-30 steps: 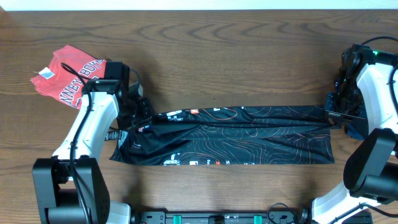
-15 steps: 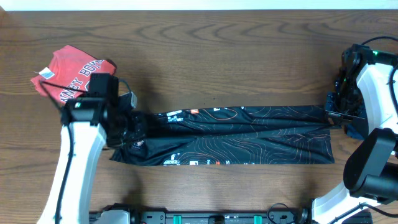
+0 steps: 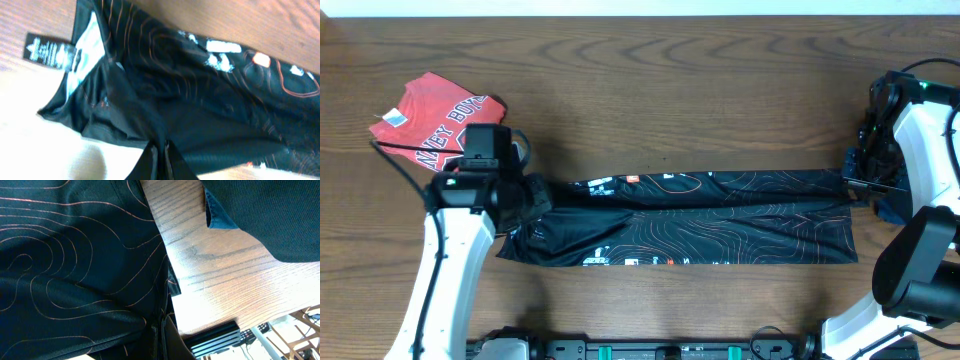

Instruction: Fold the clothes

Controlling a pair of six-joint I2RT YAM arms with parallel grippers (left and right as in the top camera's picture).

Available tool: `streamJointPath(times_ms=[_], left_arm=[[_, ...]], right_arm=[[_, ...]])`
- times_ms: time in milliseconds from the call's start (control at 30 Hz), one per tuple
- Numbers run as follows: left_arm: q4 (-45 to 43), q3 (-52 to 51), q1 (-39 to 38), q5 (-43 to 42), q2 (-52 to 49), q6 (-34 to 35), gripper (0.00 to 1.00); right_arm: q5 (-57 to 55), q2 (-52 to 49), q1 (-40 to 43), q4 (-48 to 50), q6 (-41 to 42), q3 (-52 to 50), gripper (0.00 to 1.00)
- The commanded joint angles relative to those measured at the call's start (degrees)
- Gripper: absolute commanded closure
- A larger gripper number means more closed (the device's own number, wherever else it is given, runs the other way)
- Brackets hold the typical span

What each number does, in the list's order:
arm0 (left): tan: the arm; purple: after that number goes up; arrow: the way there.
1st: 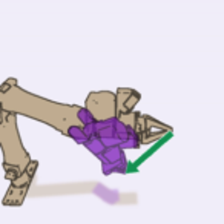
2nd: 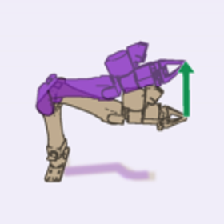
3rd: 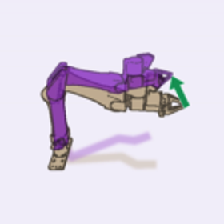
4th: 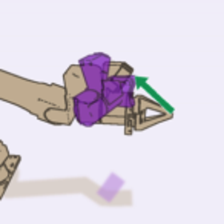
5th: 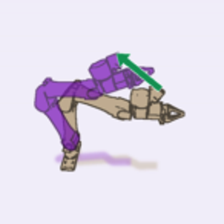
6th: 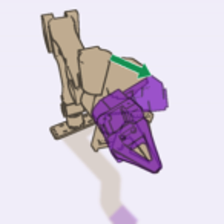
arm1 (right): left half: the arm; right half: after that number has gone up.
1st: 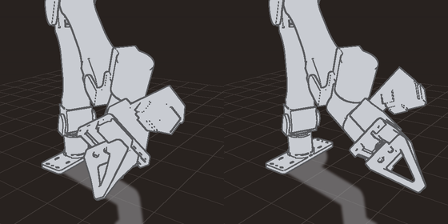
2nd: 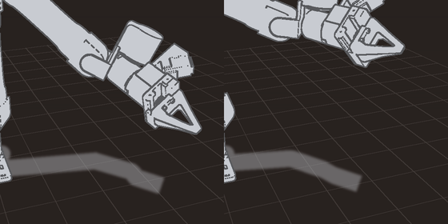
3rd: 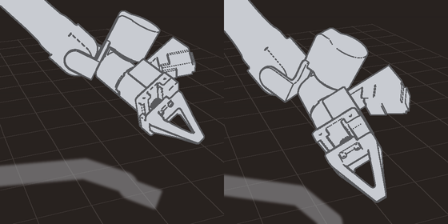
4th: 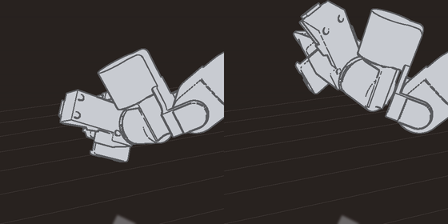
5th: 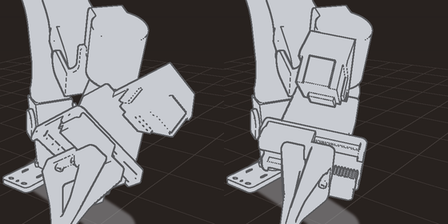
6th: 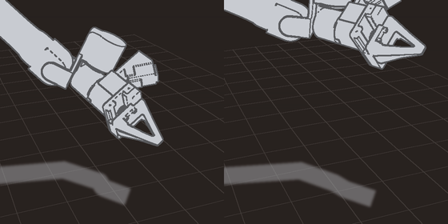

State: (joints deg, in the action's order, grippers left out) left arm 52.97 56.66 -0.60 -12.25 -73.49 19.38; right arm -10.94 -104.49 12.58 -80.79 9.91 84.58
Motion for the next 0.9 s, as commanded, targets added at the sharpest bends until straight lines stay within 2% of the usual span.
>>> streamJointPath(times_ms=[0, 167, 433, 467, 500, 533, 567, 600, 667, 867], left_arm=[[-4.39, -2.95, -0.09, 1.68, -2.05, 1.77, 0.94], [-10.58, -4.33, -0.09, 4.42, -5.01, 2.4, 0.94], [-10.43, -4.33, -0.09, 4.39, -8.83, 2.38, 0.93], [-10.4, -4.33, -0.09, 4.37, -9.11, 2.38, 0.9], [-10.43, -4.33, -0.09, 4.37, -9.29, 2.38, 0.75], [-10.43, -4.33, -0.09, 4.39, -9.46, 2.38, 0.67], [-10.47, -4.33, -0.09, 4.39, -9.53, 2.38, 0.6], [-10.54, -4.33, -0.09, 4.39, -9.57, 2.36, 0.53], [-10.67, -4.33, -0.09, 4.39, -9.57, 2.36, 0.51], [-10.69, -4.33, -0.09, 4.39, -9.57, 2.36, 0.5]], right_arm=[[-0.35, 1.07, 0.11, 0.52, 0.76, 0.04, 0.99], [-0.35, 1.07, 0.11, 0.55, 0.76, 0.04, 0.99], [-0.17, 1.07, 0.11, -0.76, 0.76, 0.04, 0.99], [-0.17, 1.07, 0.11, -0.79, 0.76, 0.04, 0.98], [-0.17, 1.07, 0.11, -0.92, 0.76, 0.04, 0.98], [-0.17, 1.07, 0.11, -1.16, 0.76, 0.04, 0.96], [-0.17, 1.07, 0.11, -1.38, 0.76, 0.02, 0.91], [-0.17, 1.07, 0.11, -1.73, 0.76, 0.02, 0.8], [-0.2, 1.07, 0.11, -2.19, 0.76, 0.02, 0.71], [-0.2, 1.07, 0.13, -2.34, 0.74, 0.02, 0.71]])
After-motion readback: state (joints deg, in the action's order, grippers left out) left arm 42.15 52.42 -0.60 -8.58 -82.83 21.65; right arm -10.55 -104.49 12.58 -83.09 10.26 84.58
